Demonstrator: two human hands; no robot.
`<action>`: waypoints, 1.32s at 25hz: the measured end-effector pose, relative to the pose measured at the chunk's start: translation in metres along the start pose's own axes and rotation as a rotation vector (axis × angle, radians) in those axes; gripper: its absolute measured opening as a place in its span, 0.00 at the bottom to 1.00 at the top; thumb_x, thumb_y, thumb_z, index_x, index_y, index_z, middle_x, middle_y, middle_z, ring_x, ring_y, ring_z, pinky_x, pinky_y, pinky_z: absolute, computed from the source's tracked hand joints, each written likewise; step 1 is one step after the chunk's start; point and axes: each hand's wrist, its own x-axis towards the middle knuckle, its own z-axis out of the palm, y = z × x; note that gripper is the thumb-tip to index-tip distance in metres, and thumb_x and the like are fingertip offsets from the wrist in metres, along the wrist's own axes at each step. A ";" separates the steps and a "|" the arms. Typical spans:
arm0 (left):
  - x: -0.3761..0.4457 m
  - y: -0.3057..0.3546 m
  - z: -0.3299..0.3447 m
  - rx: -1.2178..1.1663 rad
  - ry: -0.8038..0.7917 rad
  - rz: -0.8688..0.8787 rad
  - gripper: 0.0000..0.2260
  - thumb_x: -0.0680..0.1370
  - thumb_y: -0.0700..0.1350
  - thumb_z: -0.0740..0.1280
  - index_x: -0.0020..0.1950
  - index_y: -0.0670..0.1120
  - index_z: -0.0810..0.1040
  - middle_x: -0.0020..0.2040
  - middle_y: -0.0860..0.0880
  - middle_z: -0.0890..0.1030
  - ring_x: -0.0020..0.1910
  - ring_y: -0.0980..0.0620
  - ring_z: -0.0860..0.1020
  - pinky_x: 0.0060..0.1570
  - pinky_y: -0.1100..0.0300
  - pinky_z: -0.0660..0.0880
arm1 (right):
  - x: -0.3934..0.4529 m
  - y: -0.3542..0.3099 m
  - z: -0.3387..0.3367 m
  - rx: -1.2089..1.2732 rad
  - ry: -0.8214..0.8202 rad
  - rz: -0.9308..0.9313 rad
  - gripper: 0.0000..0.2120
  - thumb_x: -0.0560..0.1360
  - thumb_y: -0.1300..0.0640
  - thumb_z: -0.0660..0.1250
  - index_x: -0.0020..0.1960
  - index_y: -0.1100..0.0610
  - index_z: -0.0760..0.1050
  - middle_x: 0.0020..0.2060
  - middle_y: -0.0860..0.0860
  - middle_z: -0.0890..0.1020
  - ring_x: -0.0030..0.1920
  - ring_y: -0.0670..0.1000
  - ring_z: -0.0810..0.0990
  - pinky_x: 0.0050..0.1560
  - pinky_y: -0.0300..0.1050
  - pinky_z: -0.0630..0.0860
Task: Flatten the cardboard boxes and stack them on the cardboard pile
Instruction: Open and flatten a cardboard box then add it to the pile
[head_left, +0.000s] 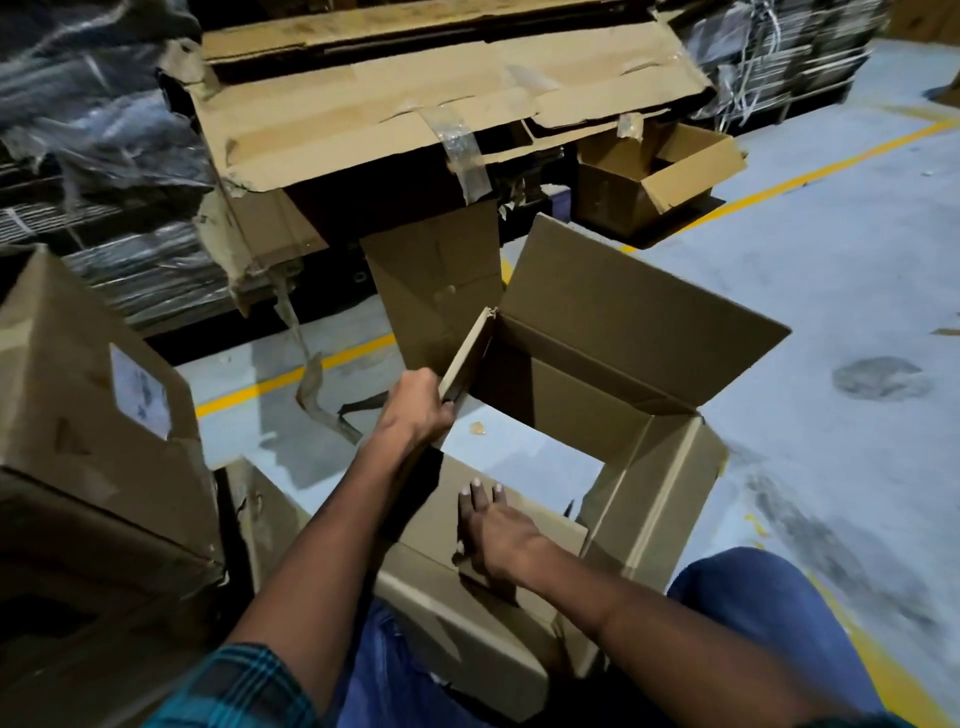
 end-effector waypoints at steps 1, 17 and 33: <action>-0.001 -0.001 0.000 0.004 -0.008 0.014 0.06 0.74 0.43 0.69 0.43 0.41 0.79 0.38 0.40 0.77 0.44 0.36 0.80 0.37 0.56 0.70 | 0.007 0.004 0.011 0.000 -0.007 -0.006 0.39 0.81 0.49 0.62 0.81 0.60 0.42 0.81 0.58 0.44 0.79 0.65 0.44 0.71 0.62 0.65; -0.011 0.013 0.000 0.100 0.088 0.021 0.02 0.72 0.39 0.67 0.43 0.42 0.79 0.33 0.45 0.73 0.37 0.40 0.77 0.34 0.55 0.70 | 0.023 0.008 -0.002 0.208 0.121 0.103 0.13 0.80 0.55 0.62 0.61 0.58 0.76 0.58 0.60 0.80 0.57 0.62 0.80 0.49 0.49 0.74; -0.009 0.015 0.017 0.152 0.045 0.069 0.03 0.74 0.40 0.68 0.43 0.45 0.74 0.37 0.45 0.73 0.38 0.42 0.74 0.35 0.54 0.69 | 0.032 0.077 -0.048 0.155 0.002 0.380 0.36 0.83 0.44 0.56 0.81 0.58 0.44 0.80 0.60 0.51 0.78 0.64 0.57 0.74 0.60 0.61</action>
